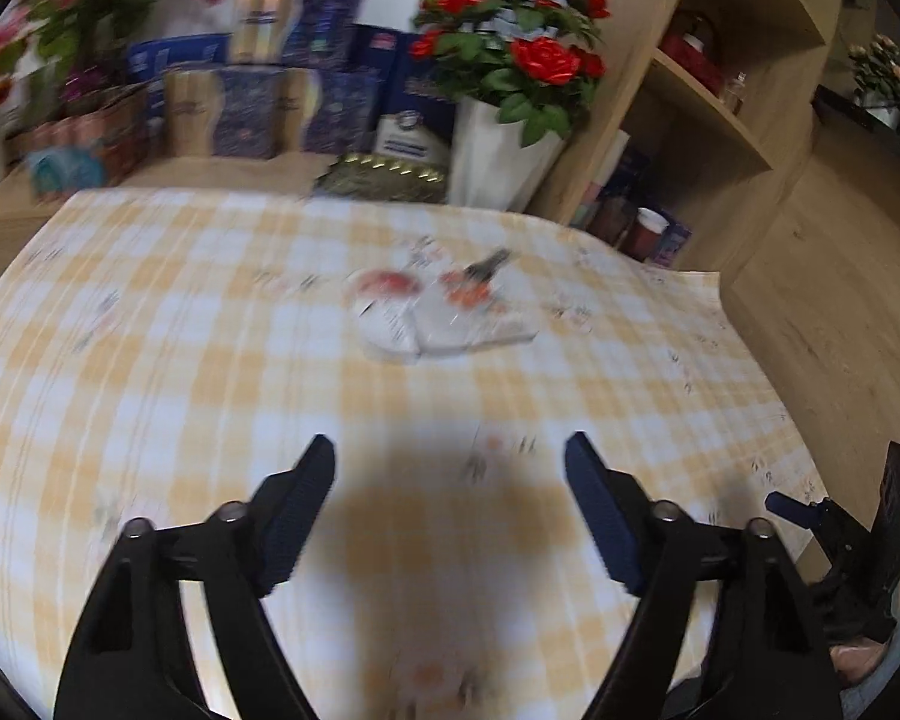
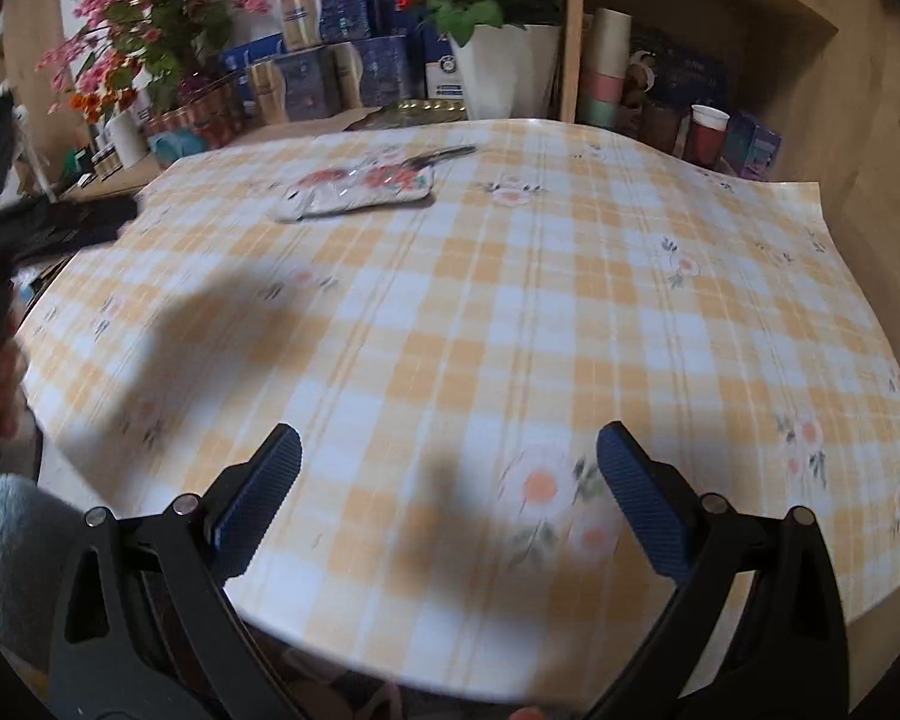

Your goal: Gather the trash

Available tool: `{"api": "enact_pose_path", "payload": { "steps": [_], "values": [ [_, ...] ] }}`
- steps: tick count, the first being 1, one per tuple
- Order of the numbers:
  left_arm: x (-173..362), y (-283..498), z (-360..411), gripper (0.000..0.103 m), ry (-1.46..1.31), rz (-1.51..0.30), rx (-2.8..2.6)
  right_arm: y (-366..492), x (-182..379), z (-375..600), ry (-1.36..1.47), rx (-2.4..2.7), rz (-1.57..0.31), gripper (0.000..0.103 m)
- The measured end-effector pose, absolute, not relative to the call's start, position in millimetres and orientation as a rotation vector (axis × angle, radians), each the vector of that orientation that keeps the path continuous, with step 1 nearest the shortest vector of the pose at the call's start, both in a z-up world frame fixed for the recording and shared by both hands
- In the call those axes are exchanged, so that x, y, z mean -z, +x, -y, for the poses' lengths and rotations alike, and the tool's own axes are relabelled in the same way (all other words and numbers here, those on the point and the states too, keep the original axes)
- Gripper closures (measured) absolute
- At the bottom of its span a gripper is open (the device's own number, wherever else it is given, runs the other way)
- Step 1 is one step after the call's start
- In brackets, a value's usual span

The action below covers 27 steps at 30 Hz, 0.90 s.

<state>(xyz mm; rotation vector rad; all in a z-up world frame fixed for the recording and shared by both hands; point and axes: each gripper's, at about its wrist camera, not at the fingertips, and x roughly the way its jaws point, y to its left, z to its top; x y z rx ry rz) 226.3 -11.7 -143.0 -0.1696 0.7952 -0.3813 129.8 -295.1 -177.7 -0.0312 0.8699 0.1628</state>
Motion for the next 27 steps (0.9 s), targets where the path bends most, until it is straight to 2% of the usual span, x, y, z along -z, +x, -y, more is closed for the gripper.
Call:
{"api": "enact_pose_path", "payload": {
  "steps": [1,5,13,17,23,25,27],
  "values": [
    [140.8,239.8,18.5,0.039,-0.145,-0.790,0.400,136.2,177.7,296.6,-0.032,-0.160,-0.872,0.006],
    [141.1,323.6,54.2,0.069,0.016,-0.790,0.499,177.0,174.4,309.3,-0.018,-0.150,-0.872,0.006],
    [178.9,403.5,102.0,0.075,0.274,-0.829,0.594,233.5,177.0,340.2,0.058,-0.163,-0.879,0.006],
    [200.2,422.6,114.9,0.084,0.349,-0.849,0.654,251.5,184.0,353.1,0.078,-0.162,-0.895,0.006],
    [218.1,439.6,116.2,0.084,0.340,-0.910,0.712,265.7,193.8,360.0,0.089,-0.169,-0.918,0.006],
    [222.7,438.5,113.6,0.089,0.323,-0.941,0.717,271.7,196.6,360.4,0.110,-0.177,-0.927,0.006],
    [222.2,433.1,106.3,0.090,0.282,-0.965,0.688,279.3,198.3,359.2,0.135,-0.186,-0.936,0.006]
  ]
}}
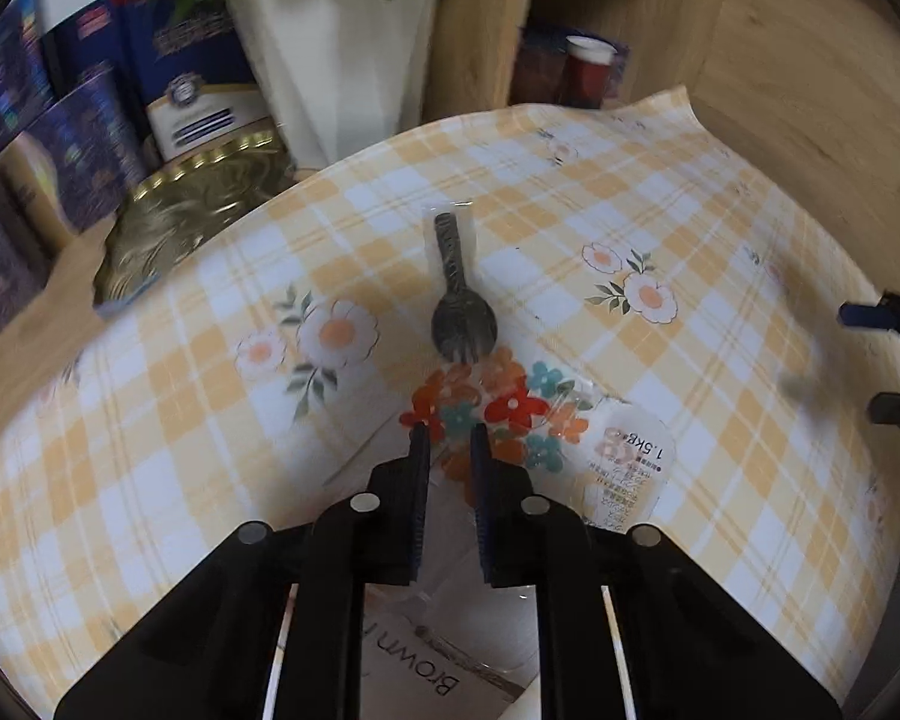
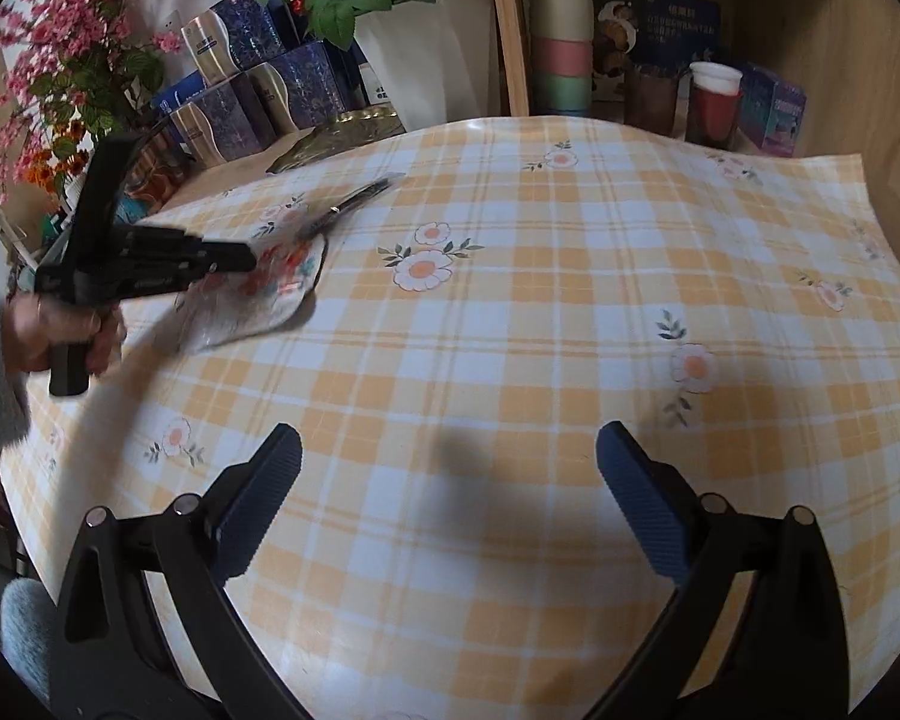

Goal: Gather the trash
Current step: 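Grasp the flowered hook package with the left gripper while the right gripper grasps the bagged black fork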

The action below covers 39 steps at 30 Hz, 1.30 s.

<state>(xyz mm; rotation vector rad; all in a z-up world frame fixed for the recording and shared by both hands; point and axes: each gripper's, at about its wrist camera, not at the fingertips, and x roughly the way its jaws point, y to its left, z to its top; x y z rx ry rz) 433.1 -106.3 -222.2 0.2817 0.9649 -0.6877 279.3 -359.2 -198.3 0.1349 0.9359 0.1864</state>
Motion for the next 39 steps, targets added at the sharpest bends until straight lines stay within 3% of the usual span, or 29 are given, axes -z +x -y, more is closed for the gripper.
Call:
{"api": "enact_pose_path", "payload": {
  "steps": [5,7,11,25,29,31,32,39],
  "values": [
    [220.7,394.3,89.4,0.092,0.231,-0.969,0.592,312.6,202.8,342.6,0.223,-0.225,-0.945,0.007],
    [219.8,376.5,80.9,0.092,0.199,-0.986,0.544,333.9,204.7,327.3,0.261,-0.257,-0.942,0.017],
    [222.6,351.4,64.4,0.092,0.090,-0.997,0.533,379.0,206.6,297.3,0.264,-0.256,-0.945,0.023],
    [231.8,346.6,55.7,0.088,-0.005,-0.960,0.538,504.9,230.1,237.8,0.143,-0.053,-1.055,0.031],
    [232.8,346.7,56.2,0.086,-0.006,-0.957,0.536,510.0,235.3,225.6,0.049,-0.052,-1.088,0.045],
    [233.5,347.7,54.7,0.086,-0.017,-0.958,0.540,504.4,233.4,220.1,0.002,-0.115,-1.094,0.065],
    [233.8,347.8,53.4,0.086,-0.024,-0.957,0.544,499.2,231.5,220.3,0.000,-0.155,-1.097,0.087],
    [231.1,338.4,51.6,0.092,-0.038,-0.963,0.539,427.5,198.7,242.0,0.067,-0.271,-0.982,0.091]
  ]
}}
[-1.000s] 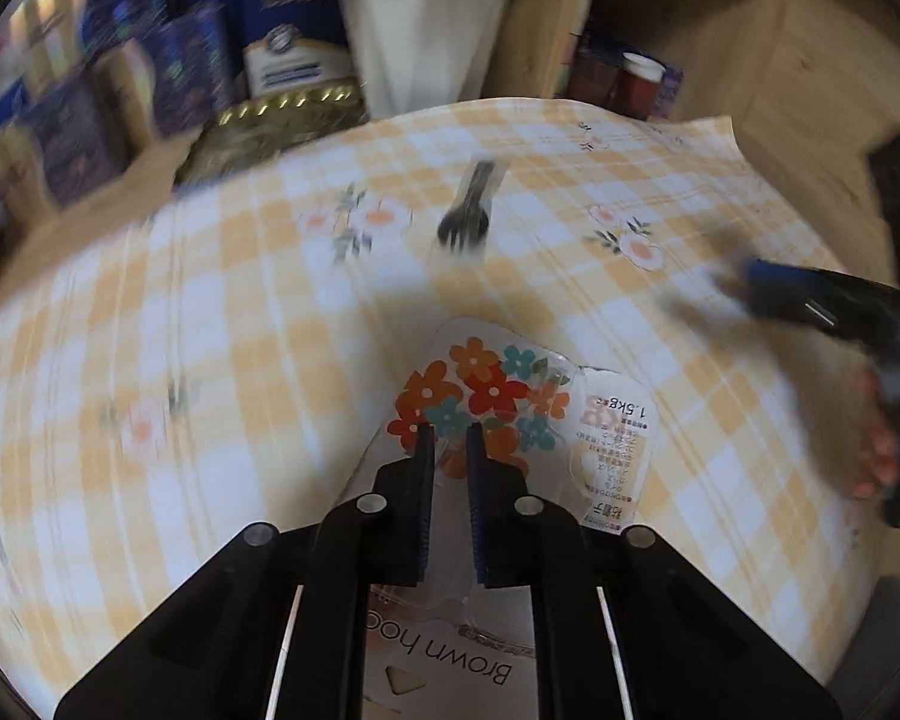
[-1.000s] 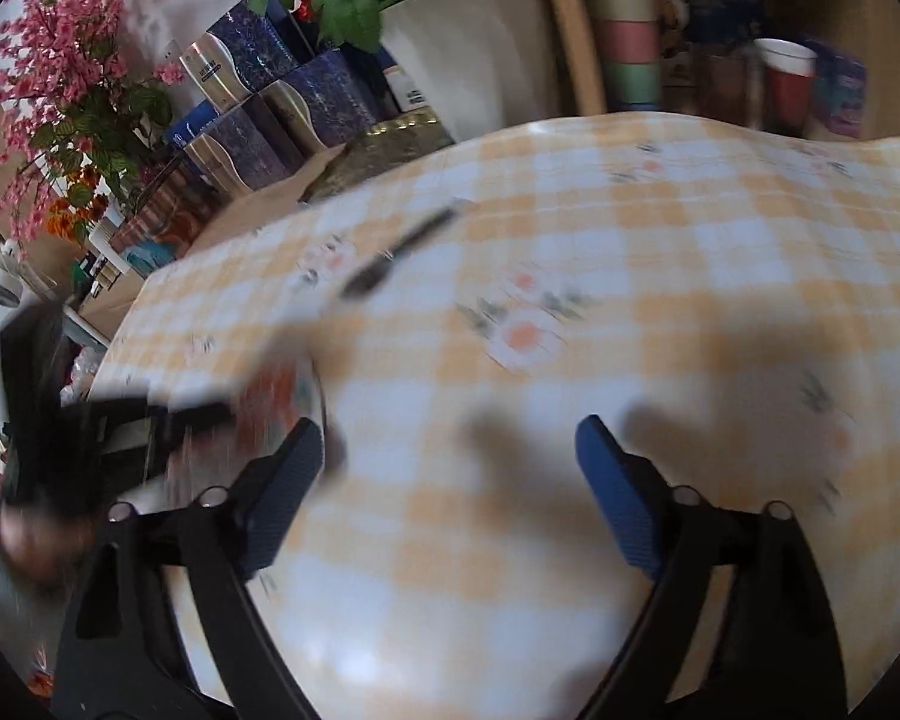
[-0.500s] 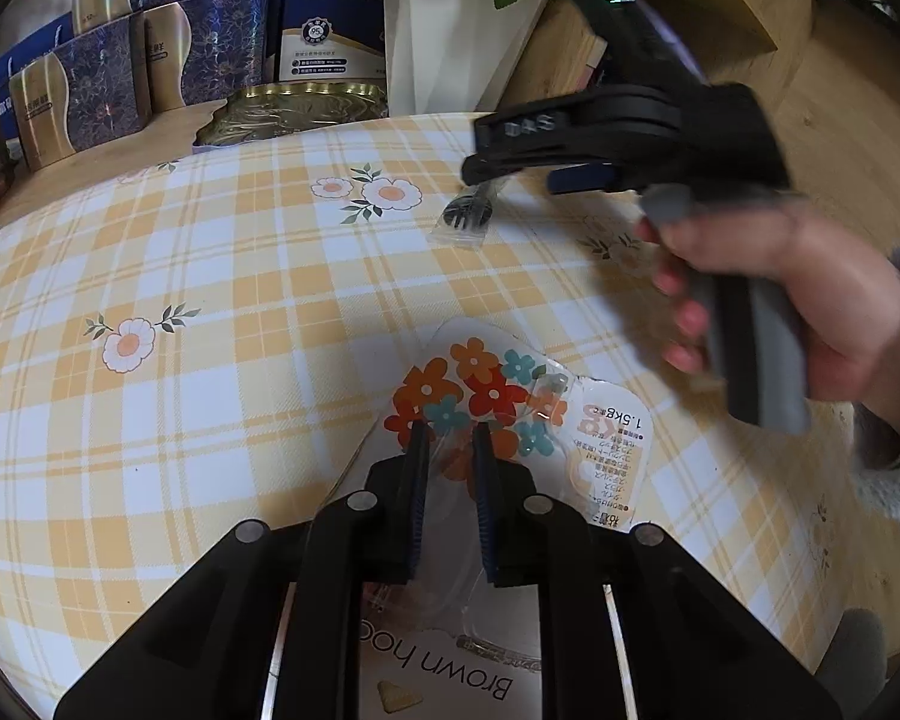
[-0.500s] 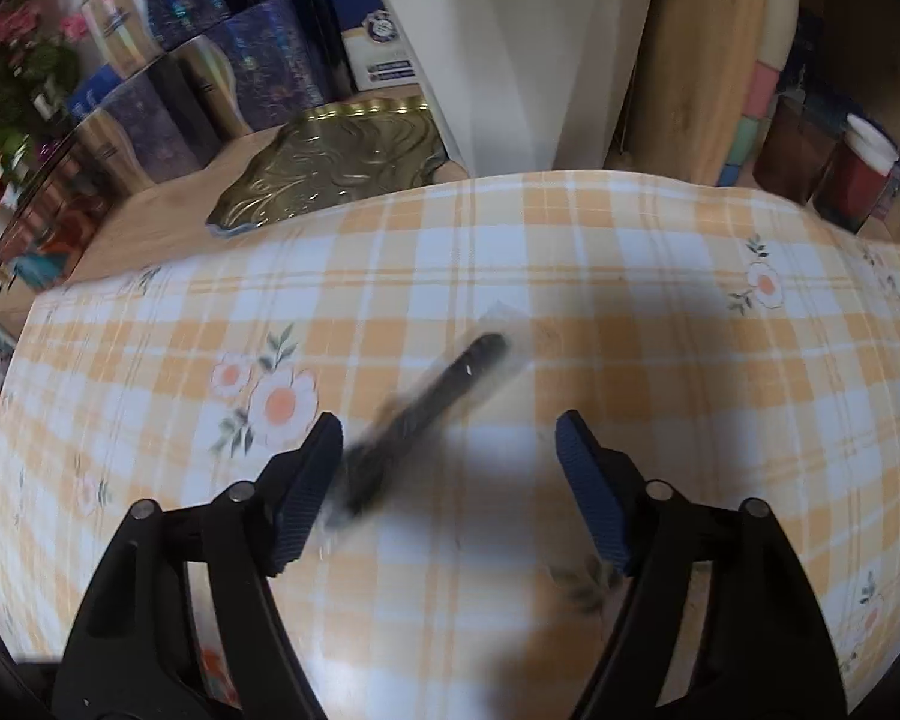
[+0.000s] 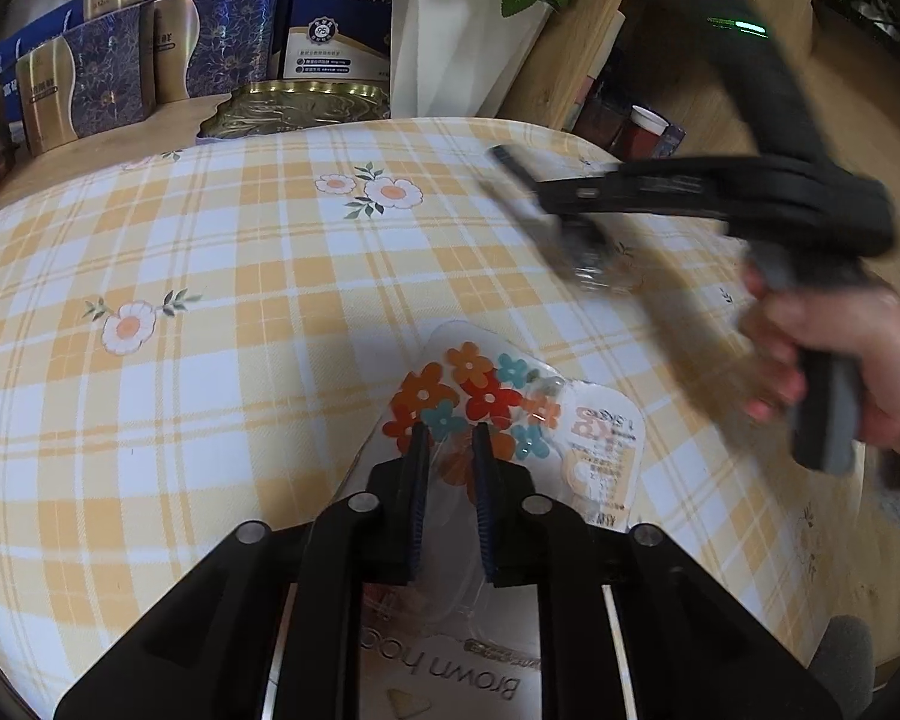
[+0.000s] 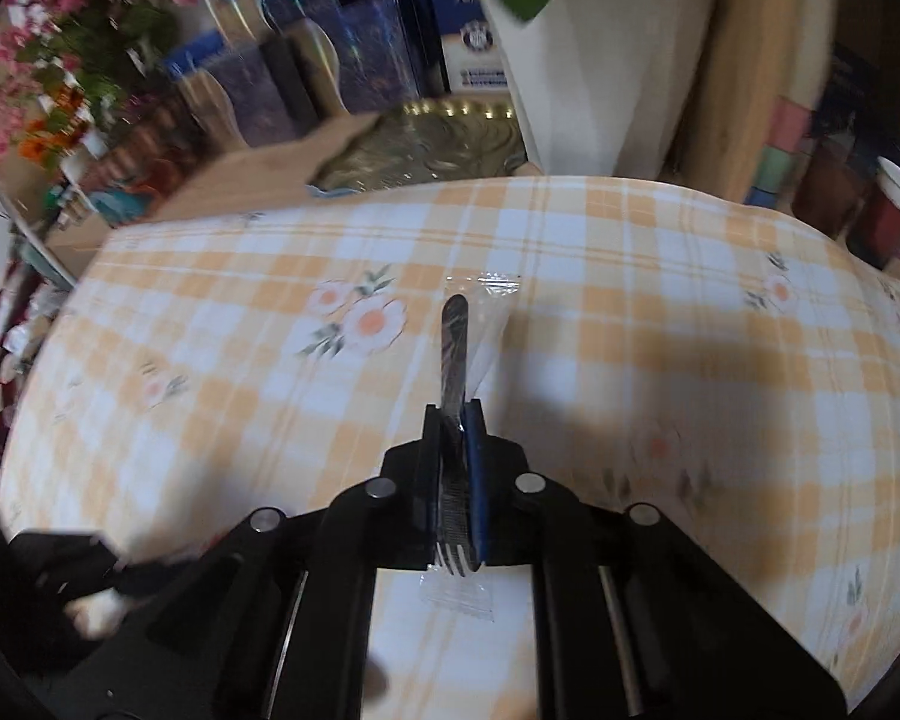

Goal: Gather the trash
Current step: 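Grasp the flowered hook package with the left gripper while the right gripper grasps the bagged black fork, then carry the hook package and bagged fork over the brown bin and open both grippers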

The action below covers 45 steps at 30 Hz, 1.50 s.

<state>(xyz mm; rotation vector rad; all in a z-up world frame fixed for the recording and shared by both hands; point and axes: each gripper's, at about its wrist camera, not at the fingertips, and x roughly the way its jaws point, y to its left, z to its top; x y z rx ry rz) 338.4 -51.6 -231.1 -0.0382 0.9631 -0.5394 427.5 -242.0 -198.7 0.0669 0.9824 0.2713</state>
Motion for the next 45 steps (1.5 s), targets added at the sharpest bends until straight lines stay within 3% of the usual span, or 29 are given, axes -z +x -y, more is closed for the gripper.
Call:
{"api": "enact_pose_path", "payload": {
  "steps": [12,29,39,45],
  "values": [
    [204.2,242.2,9.7,0.095,-0.156,-0.984,0.483,231.2,162.8,287.1,0.382,-0.281,-0.836,0.091],
    [140.0,69.4,27.8,0.095,-0.024,-0.872,0.603,48.0,113.7,269.2,0.292,-0.289,-0.745,0.091],
    [187.8,-5.3,47.9,0.095,0.065,-0.954,0.708,-10.1,118.7,278.9,0.290,-0.268,-0.709,0.091],
    [221.7,-11.7,51.1,0.095,0.092,-1.018,0.711,-20.6,134.0,283.3,0.302,-0.270,-0.743,0.091]
  ]
}}
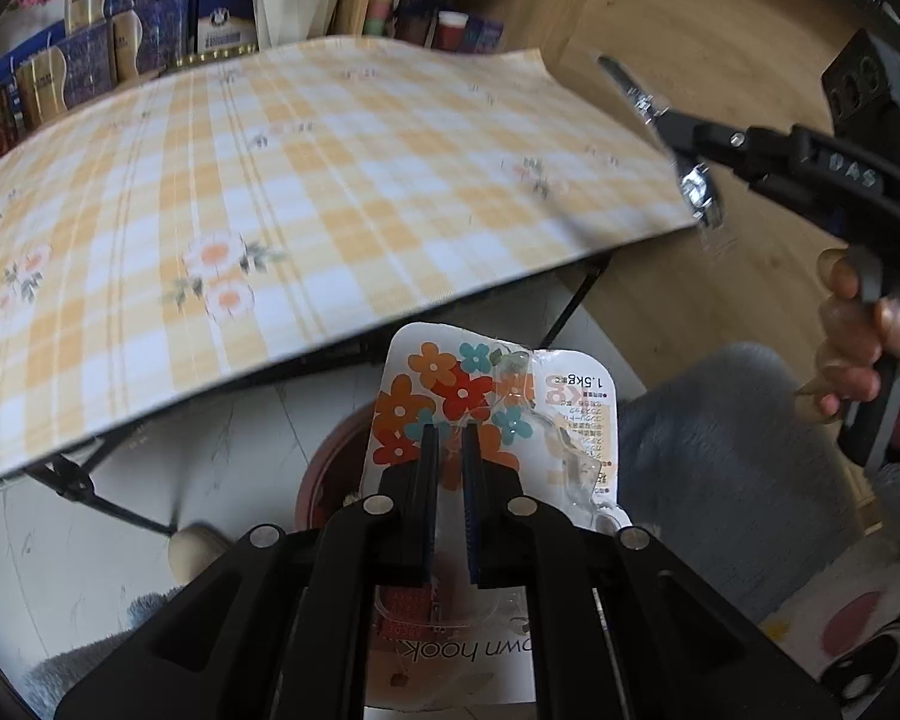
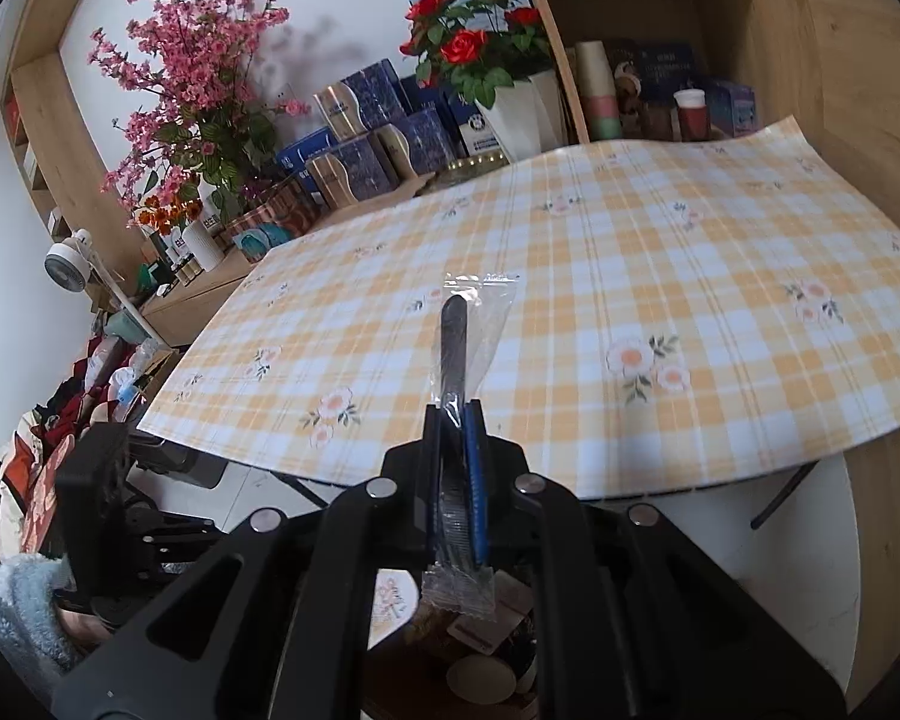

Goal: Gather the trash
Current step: 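Carry the hook package and bagged fork over the brown bin and open both grippers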

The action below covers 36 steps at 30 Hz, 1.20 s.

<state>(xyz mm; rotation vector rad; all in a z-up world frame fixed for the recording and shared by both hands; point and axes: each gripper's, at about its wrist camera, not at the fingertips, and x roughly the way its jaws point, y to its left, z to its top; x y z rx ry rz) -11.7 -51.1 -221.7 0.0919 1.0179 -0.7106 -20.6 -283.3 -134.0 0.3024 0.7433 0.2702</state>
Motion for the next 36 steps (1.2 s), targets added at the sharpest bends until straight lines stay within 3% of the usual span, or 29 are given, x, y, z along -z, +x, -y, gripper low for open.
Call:
{"api": "enact_pose_path", "payload": {
  "steps": [10,11,13,14,15,20,23,30,36],
  "values": [
    [256.4,1.6,69.2,0.094,0.140,-1.103,0.681,-30.5,148.0,284.1,0.341,-0.268,-0.766,0.091],
    [255.6,2.7,67.7,0.091,0.125,-1.099,0.670,-31.2,149.3,284.0,0.341,-0.267,-0.770,0.091],
    [251.1,3.5,61.1,0.071,0.063,-1.087,0.670,-33.3,152.9,283.5,0.339,-0.269,-0.780,0.091],
    [247.2,3.4,57.6,0.056,0.034,-1.072,0.670,-34.3,154.8,283.2,0.338,-0.270,-0.785,0.091],
    [241.7,3.0,51.4,0.052,0.001,-1.045,0.665,-35.0,157.4,282.6,0.337,-0.272,-0.793,0.091],
    [213.8,-0.4,23.7,0.050,-0.094,-0.966,0.559,-37.0,175.7,274.4,0.340,-0.289,-0.846,0.091],
    [191.4,-10.8,2.8,0.039,-0.120,-0.882,0.466,-38.0,189.6,259.0,0.321,-0.318,-0.897,0.091],
    [167.4,-23.6,-31.2,0.029,-0.117,-0.781,0.253,-30.3,227.2,224.0,0.259,-0.369,-1.085,0.091],
    [170.3,-27.0,-46.4,0.028,-0.125,-0.791,0.224,-30.2,244.2,211.1,0.220,-0.367,-1.164,0.091]
  ]
}}
